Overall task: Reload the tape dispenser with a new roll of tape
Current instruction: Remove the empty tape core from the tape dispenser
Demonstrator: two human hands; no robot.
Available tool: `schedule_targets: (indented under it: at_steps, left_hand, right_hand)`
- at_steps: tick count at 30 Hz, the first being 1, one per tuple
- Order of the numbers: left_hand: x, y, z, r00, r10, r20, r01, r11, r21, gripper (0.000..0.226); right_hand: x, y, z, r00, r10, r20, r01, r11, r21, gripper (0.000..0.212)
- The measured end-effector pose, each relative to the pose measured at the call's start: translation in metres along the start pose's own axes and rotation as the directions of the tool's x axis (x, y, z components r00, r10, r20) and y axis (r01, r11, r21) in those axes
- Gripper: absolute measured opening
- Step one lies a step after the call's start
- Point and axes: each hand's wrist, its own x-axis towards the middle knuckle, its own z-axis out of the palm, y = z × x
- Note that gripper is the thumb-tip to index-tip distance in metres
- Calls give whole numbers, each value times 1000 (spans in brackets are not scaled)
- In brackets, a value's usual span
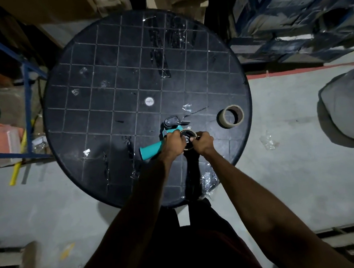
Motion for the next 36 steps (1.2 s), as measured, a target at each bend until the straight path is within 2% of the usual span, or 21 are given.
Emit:
schedule_targets:
  at_steps: [3, 8, 15, 21, 32, 36]
  left_hand:
    - [16, -15, 12, 999, -33, -8, 32, 992, -119, 40]
    - [26, -27, 24, 999, -31, -44, 25, 991, -131, 46]
    - [41, -41, 44, 989, -78, -125, 60, 988, -142, 55]
    - [-2, -2, 11, 979, -136, -150, 118, 985, -123, 39]
    - [-15, 4, 15, 946, -225, -235, 155, 947, -282, 33]
    - [-21, 6, 16, 944, -247, -221, 177, 939, -294, 32]
  right_hand:
    - [2, -6, 0, 998, 63, -25, -62, 997, 48, 33]
    - [7, -10, 2, 998, 67, -17, -67, 997, 34, 31]
    - [10, -14, 2, 997, 72, -15, -71, 997, 23, 15]
    - [11, -19, 0, 998, 63, -7, -63, 998, -2, 20]
    - [0, -28, -9, 999, -27, -36, 25, 999, -46, 22]
    - [-4, -26, -5, 995, -73, -66, 74, 997, 12, 26]
